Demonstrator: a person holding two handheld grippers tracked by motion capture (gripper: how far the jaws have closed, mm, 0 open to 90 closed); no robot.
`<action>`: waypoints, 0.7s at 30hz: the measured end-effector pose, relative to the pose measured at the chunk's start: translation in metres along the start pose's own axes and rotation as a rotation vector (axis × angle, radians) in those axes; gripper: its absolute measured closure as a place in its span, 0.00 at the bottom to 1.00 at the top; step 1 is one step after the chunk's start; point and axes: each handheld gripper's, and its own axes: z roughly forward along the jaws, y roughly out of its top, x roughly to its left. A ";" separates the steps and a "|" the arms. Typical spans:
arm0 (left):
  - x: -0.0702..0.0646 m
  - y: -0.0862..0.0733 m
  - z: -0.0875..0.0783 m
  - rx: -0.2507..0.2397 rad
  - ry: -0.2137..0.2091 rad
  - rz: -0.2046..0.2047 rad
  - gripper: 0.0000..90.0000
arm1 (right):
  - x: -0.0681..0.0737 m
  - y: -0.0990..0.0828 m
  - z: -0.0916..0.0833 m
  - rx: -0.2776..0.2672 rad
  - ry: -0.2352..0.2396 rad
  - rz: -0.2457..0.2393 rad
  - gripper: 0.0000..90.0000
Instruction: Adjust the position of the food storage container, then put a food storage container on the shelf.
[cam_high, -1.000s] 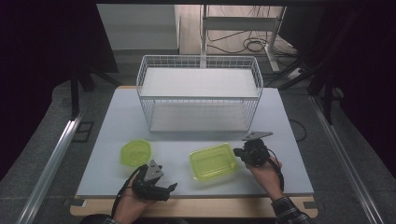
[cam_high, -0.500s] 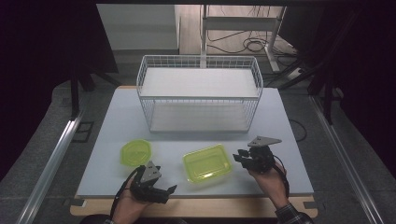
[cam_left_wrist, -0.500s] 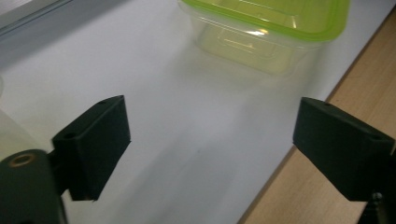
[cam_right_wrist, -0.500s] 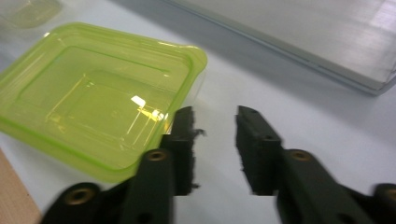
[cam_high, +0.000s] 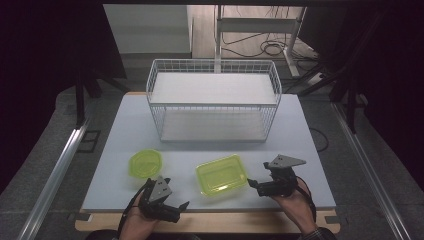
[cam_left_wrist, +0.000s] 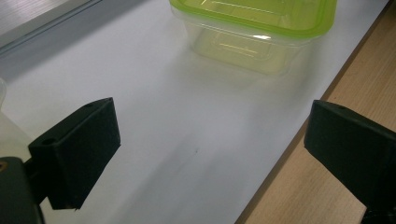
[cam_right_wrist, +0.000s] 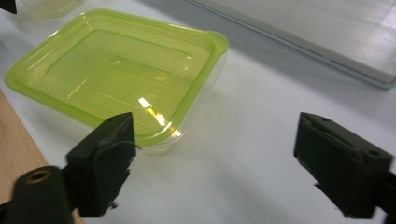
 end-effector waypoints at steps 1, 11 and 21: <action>0.000 0.000 0.000 0.002 0.004 0.007 0.03 | 0.000 0.000 0.001 0.000 0.002 0.004 0.11; 0.001 -0.001 0.001 0.007 0.023 0.023 0.03 | -0.004 0.003 0.007 0.015 0.011 0.059 0.05; -0.001 -0.001 0.003 0.017 0.039 0.037 0.03 | -0.013 0.014 0.011 0.064 0.092 0.128 0.24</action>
